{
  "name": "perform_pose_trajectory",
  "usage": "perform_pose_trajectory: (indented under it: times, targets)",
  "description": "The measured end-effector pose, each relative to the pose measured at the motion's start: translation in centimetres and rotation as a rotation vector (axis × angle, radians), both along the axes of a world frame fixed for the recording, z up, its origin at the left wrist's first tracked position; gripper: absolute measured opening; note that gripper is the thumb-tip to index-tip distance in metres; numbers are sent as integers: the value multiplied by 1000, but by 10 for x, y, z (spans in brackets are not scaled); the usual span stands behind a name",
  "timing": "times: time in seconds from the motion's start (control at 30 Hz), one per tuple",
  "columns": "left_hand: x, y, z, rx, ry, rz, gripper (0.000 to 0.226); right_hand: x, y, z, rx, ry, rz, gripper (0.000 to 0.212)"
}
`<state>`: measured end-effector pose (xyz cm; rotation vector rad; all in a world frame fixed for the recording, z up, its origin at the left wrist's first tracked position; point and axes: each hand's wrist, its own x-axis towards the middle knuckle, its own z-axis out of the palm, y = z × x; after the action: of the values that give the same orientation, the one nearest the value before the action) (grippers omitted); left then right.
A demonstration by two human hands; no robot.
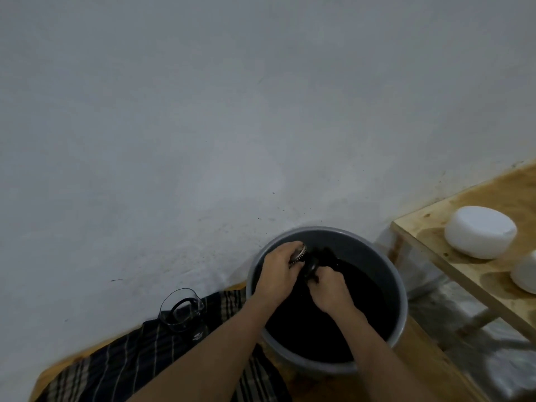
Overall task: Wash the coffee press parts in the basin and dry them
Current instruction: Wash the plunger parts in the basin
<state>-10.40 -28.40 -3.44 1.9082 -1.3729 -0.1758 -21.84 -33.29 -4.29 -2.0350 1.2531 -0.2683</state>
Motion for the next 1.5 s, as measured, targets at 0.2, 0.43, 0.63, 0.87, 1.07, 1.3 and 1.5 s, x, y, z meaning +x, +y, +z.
perform_pose_trajectory:
  times: [0.2,0.43,0.63,0.87,1.07,1.3,1.5]
  targets:
    - [-15,6,-11,173,1037,287,14,-3,0,49,-163,394,153,10]
    - [-40,11,-13,65,1611,294,17,3,12,76,-409,644,289,16]
    - [-39,11,-11,4,1651,299,18,10,16,84,-461,659,326,7]
    - [-37,15,-20,-56,1640,260,27,4,10,85,-406,620,338,8]
    - [-41,21,-24,-30,1554,245,28,-5,13,80,-389,597,359,18]
    - [-39,23,-18,100,1257,295,20,-24,10,57,-312,434,304,17]
    - [-33,26,-14,189,904,370,14,-35,9,30,-142,174,194,25]
